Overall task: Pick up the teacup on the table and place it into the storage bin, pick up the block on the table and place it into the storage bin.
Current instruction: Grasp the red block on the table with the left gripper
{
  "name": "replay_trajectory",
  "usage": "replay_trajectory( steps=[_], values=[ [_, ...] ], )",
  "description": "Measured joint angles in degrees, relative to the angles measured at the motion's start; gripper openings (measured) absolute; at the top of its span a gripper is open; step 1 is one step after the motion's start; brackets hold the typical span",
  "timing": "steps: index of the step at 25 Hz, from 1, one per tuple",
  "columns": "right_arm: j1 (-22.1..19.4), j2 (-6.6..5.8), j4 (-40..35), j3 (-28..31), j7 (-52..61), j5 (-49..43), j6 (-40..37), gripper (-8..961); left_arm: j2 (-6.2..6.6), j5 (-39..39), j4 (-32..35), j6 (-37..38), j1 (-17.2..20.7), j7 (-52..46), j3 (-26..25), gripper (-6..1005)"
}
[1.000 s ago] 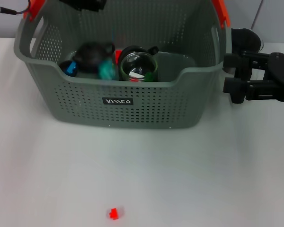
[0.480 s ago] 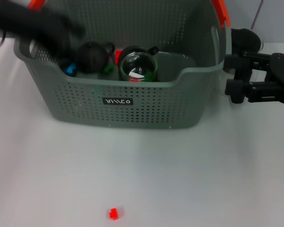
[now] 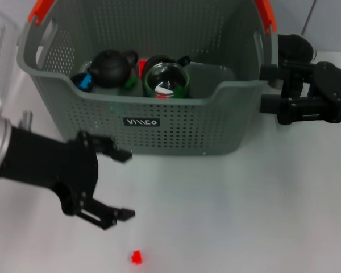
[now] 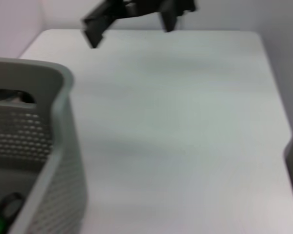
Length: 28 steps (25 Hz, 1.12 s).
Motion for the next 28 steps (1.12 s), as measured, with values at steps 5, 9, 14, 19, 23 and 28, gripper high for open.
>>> replay_trajectory(
  steps=[5,9,14,19,23,28],
  values=[
    [0.6,0.39,0.1,-0.4,-0.1,-0.1,0.8,940,0.27,-0.4,9.5,-1.6,0.2,4.7,1.1,946],
    [1.2,0.54,0.1,-0.5,-0.2,-0.1,1.5,941,0.36,0.3,15.6,-4.8,-0.1,9.5,2.6,941],
    [1.5,0.75,0.2,-0.6,-0.2,0.0,2.4,940,0.45,2.2,19.8,-9.7,-0.2,12.3,3.9,930],
    [1.9,0.92,0.2,-0.6,0.2,0.0,3.3,940,0.38,9.3,20.2,-13.4,-1.0,10.6,9.0,919],
    [2.0,0.94,0.2,-0.6,0.4,0.2,3.5,941,0.34,14.5,16.5,-12.5,-2.1,4.3,13.8,909],
    [2.0,0.94,0.2,-0.4,0.4,0.2,3.5,941,0.19,18.2,10.9,-11.6,-1.9,-3.0,21.6,898]
  ],
)
